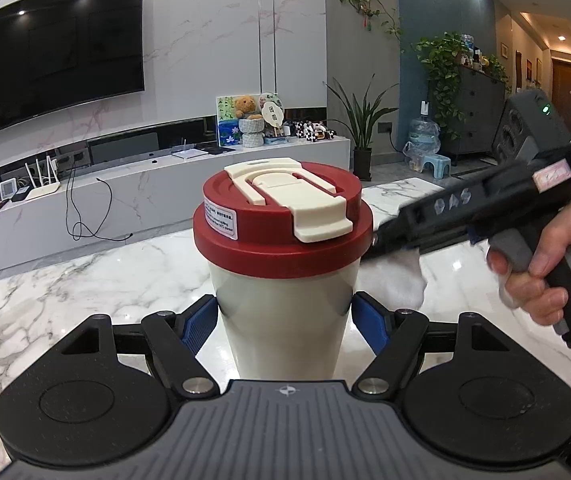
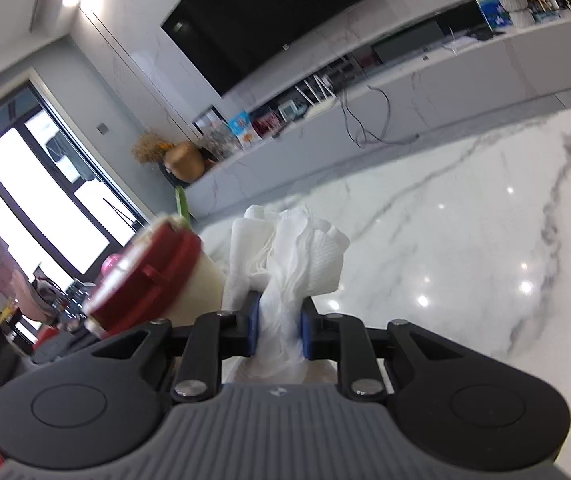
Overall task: Clean container
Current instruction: 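Turn the tumbler with the left gripper while right gripper wipes the body near the lid, then hold the tumbler with the left gripper while right gripper sweeps the towel along its body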
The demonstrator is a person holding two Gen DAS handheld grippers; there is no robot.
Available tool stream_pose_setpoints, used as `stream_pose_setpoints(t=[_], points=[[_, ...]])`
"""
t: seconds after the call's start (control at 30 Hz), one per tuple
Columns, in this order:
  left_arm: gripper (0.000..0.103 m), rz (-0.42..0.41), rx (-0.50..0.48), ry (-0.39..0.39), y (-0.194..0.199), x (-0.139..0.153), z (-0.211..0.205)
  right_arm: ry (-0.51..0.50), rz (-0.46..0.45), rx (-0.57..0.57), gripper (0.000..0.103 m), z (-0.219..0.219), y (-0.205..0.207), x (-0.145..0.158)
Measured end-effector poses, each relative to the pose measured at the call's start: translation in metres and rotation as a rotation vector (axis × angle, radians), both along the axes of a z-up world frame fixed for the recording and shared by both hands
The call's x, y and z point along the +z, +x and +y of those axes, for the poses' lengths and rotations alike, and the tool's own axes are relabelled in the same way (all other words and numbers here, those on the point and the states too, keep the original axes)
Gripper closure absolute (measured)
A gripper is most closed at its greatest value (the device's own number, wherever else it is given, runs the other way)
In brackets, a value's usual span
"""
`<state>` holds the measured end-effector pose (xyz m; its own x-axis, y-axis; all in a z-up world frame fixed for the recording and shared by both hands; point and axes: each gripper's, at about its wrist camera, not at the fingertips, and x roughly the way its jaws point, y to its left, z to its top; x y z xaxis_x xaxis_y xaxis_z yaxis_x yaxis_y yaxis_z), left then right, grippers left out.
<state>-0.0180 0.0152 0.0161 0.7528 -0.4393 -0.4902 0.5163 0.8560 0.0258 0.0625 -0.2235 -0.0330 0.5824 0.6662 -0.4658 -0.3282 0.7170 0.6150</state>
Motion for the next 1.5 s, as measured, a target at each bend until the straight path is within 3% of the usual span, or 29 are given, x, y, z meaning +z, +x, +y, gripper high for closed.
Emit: stream_pose_setpoints(t=[0.2, 0.57, 0.9, 1.23, 1.5], points=[[0.029, 0.007, 0.024, -0.015, 0.000, 0.000, 0.000, -0.068, 0.088, -0.012, 0.080, 0.012, 0.004, -0.022], [0.027, -0.052, 0.267, -0.096, -0.014, -0.009, -0.022, -0.151, 0.171, -0.016, 0.080, 0.025, 0.011, -0.047], [0.028, -0.108, 0.330, -0.056, -0.016, -0.005, -0.034, -0.212, 0.207, -0.006, 0.080, 0.036, 0.011, -0.060], [0.029, -0.071, 0.212, -0.058, -0.010, -0.001, -0.018, -0.208, 0.205, 0.014, 0.080, 0.029, 0.012, -0.055], [0.029, -0.035, 0.103, -0.039, -0.001, 0.003, -0.006, -0.093, 0.039, -0.041, 0.080, 0.001, 0.006, -0.009]])
